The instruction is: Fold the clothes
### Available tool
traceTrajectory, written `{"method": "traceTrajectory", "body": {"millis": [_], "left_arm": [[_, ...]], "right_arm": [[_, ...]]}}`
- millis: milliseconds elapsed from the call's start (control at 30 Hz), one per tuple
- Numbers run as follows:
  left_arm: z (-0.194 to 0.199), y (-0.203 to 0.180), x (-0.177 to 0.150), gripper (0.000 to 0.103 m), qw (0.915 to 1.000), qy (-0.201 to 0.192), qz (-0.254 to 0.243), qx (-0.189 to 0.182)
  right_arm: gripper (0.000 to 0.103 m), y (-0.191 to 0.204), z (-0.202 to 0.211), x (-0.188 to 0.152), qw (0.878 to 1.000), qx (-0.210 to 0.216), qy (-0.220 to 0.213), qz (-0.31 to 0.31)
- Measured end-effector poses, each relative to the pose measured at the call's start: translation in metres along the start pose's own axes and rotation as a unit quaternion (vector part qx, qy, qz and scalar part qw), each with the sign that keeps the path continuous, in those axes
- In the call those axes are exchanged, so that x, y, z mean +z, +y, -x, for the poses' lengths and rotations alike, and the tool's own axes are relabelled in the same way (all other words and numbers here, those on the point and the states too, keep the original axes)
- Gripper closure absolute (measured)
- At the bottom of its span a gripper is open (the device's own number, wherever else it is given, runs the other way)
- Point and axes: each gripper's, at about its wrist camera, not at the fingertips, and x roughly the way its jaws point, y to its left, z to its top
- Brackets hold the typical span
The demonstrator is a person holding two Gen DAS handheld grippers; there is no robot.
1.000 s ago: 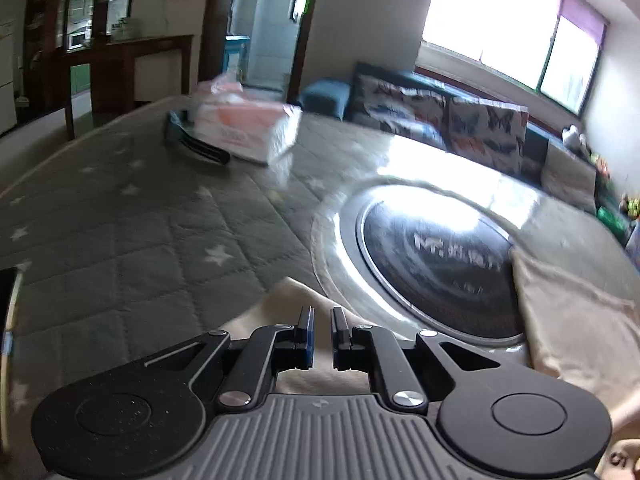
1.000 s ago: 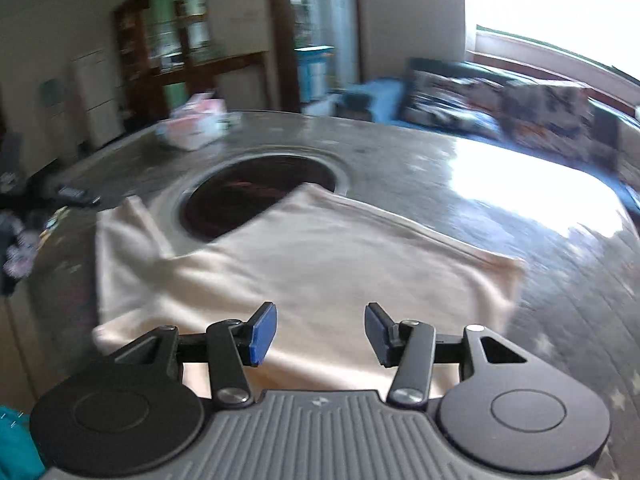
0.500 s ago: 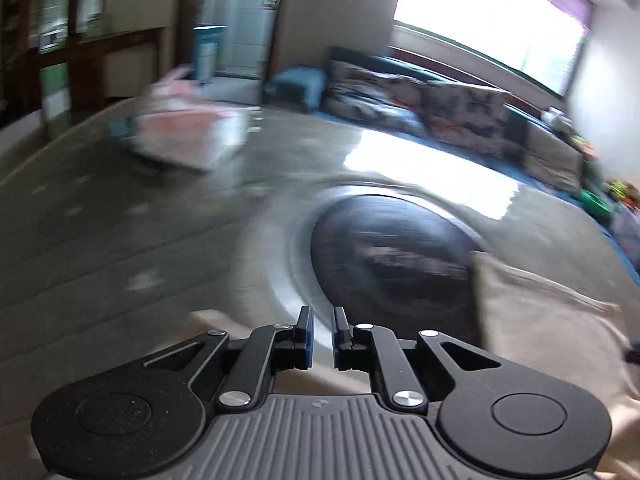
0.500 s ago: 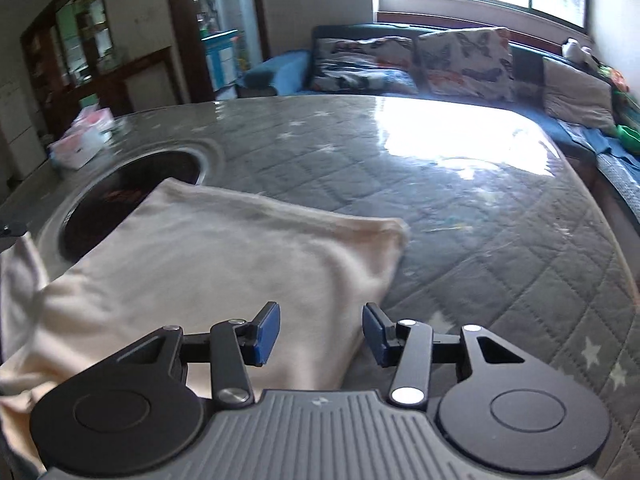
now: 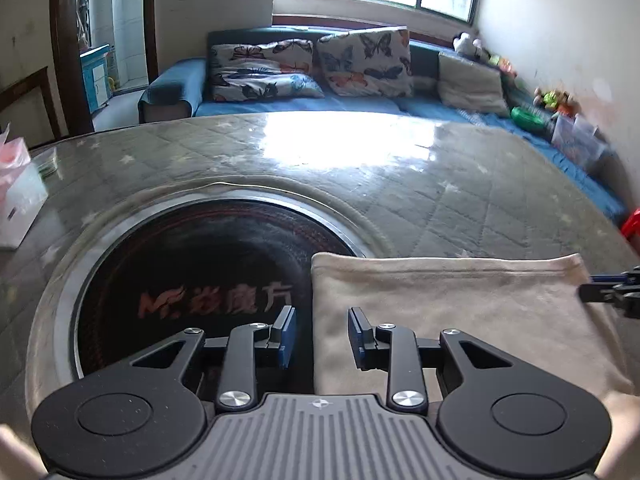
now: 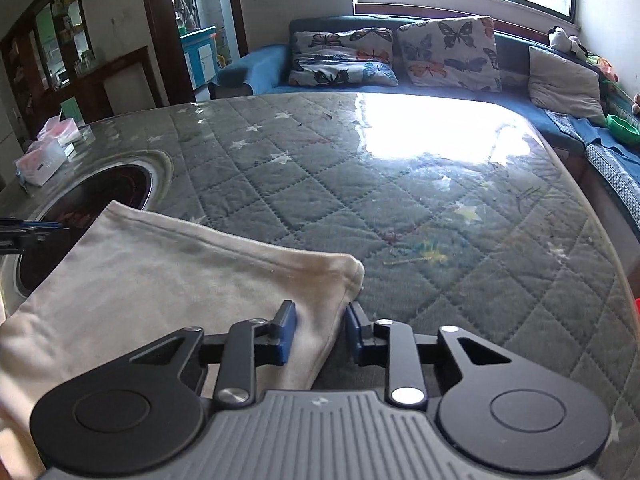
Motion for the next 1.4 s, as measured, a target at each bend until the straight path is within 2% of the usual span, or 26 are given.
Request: {"method": "traceTrajectory", "body": {"millis": [133,233,300,433,533,733,833,1000,1133,1233,1267,1400], "left_arm": [[-0.019,-0.003,0.006,0.075,0.9999,0.009,-0.004,0.003],[-0.026,-0.004,0.010,0.090,0.9998,0.004,-0.020,0.006],[-0.029,-0.005,0.013,0.097,0.9993,-0.002,-0.033,0.014],[-0.038,-0.006,0.018,0.098,0.9978,-0.014,-0.054,0.036],[-0.044,0.001,0.026,0.097,0.9983,-0.013,-0.044,0.035],[-0.046,0.009,0.034,0.089,0.9992,-0.006,-0.020,0.034],[-0.035,0.003,0.033,0.089,0.9994,-0.014,-0.021,0.024],[-0.019,-0.026,0.022,0.089,0.9984,-0.014,-0.051,-0.020],[-0.015,-0.047,0.011,0.089,0.9965,-0.007,-0.073,-0.040],[-0.011,-0.058,0.003,0.087,0.9957,-0.004,-0.081,-0.046],[-0.010,-0.059,0.001,0.084,0.9956,-0.004,-0.082,-0.046],[-0.004,-0.065,-0.008,0.066,0.9950,-0.005,-0.089,-0.044]], "right_arm": [[0.091,-0.001,-0.006,0.006,1.000,0.002,-0.001,0.006],[0.093,-0.002,-0.012,0.012,1.000,0.004,-0.002,0.011],[0.094,-0.001,-0.015,0.015,1.000,0.006,-0.002,0.015],[0.096,0.002,-0.026,0.026,1.000,0.003,-0.007,0.026],[0.096,0.002,-0.036,0.033,1.000,-0.001,-0.008,0.029],[0.092,0.001,-0.047,0.046,0.999,-0.008,-0.010,0.034],[0.090,0.008,-0.035,0.042,0.998,-0.010,-0.014,0.058],[0.089,0.033,0.008,0.028,0.993,0.030,-0.021,0.110],[0.086,0.065,0.044,0.004,0.983,0.077,-0.013,0.163],[0.074,0.090,0.068,-0.017,0.972,0.112,-0.002,0.207],[0.070,0.098,0.075,-0.024,0.967,0.122,0.001,0.222],[0.070,0.125,0.093,-0.043,0.951,0.167,0.015,0.261]]}}
